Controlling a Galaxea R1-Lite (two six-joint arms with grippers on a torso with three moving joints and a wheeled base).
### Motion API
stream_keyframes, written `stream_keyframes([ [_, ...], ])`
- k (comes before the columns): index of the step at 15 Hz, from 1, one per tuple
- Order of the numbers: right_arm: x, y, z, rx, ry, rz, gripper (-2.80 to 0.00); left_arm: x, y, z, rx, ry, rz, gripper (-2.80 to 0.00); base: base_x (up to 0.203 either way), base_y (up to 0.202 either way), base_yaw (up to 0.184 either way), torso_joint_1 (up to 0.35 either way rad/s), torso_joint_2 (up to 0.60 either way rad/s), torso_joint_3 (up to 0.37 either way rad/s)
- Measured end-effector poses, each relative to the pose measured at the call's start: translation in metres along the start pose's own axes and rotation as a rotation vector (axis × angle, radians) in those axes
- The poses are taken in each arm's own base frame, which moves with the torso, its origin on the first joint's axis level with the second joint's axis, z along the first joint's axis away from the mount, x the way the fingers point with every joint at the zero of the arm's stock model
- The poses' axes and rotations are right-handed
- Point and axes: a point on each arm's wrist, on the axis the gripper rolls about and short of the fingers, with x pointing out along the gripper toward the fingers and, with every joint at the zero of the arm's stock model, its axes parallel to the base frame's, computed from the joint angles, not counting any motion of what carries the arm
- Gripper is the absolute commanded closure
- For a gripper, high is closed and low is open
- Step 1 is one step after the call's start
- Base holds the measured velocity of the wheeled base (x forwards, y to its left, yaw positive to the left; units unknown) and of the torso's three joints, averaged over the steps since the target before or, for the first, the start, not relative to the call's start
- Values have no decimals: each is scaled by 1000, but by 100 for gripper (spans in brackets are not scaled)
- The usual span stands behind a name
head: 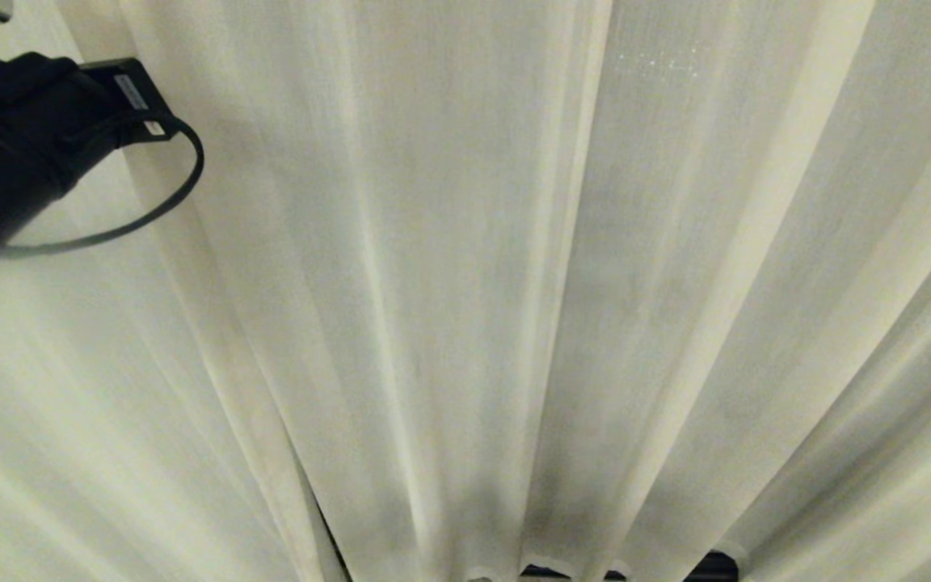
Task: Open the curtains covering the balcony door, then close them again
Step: Close the inner curtains on both sides
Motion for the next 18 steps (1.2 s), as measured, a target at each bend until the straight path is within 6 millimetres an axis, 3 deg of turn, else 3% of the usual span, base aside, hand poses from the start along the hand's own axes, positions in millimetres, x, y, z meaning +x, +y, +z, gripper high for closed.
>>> stream_keyframes([
  [18,0,0,0,0,0,0,0,-14,1,5,1,-3,2,0,0,-192,0,1,3,2],
])
